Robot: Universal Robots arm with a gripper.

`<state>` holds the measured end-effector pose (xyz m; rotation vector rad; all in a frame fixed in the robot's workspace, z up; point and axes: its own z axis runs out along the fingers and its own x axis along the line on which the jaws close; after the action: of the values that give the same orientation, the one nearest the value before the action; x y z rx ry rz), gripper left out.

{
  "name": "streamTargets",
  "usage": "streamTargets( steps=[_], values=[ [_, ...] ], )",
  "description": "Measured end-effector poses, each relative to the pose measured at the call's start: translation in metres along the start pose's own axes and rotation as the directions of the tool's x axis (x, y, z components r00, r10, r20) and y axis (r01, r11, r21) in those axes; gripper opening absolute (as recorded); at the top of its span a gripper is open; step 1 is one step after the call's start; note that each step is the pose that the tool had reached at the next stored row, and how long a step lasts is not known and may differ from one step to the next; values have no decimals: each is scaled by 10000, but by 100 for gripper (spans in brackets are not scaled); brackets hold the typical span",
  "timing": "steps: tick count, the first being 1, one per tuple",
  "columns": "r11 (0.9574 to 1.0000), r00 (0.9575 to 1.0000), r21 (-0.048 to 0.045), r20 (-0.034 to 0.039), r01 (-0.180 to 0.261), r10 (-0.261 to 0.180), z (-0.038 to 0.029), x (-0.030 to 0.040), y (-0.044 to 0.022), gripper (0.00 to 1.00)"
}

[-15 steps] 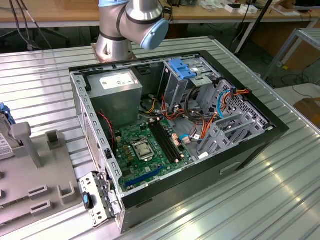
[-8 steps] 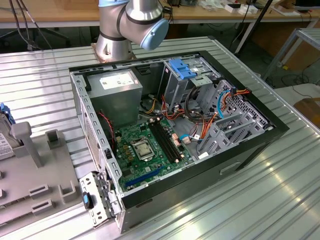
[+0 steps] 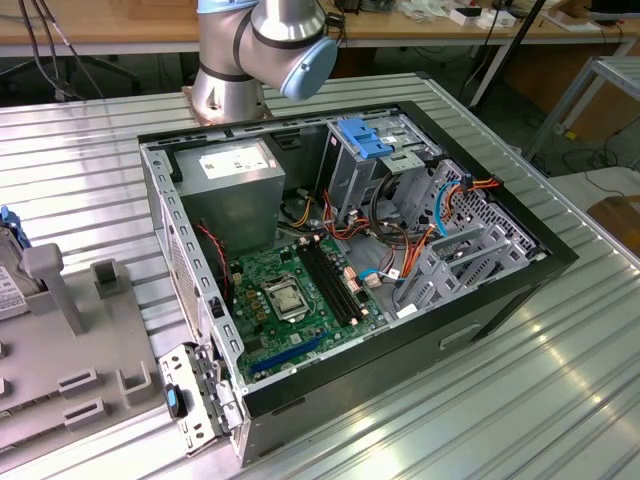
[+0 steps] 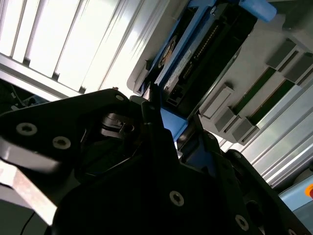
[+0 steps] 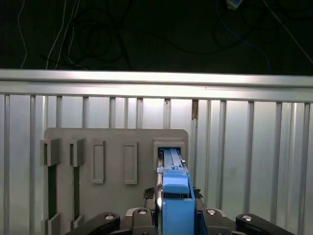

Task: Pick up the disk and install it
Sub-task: 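Pick up the disk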

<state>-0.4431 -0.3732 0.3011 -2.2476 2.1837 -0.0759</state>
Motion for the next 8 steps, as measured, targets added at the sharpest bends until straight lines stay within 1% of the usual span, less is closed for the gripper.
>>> streamTargets(
  steps=[1,2,3,4,6,8],
  values=[
    [10000,10000,0,0,0,0,0,-1,0,37],
    [10000,10000,-1,-1,1,-1,2,-19,-1,37],
    [10000,10000,-3,-1,2,-2,19,-60,-1,37],
    [10000,10000,-2,0,1,-1,20,-64,-1,37],
    [10000,10000,22,-20,1,-1,-41,-62,-3,37],
    [10000,10000,32,-32,1,-1,-49,-62,-4,37]
  ],
)
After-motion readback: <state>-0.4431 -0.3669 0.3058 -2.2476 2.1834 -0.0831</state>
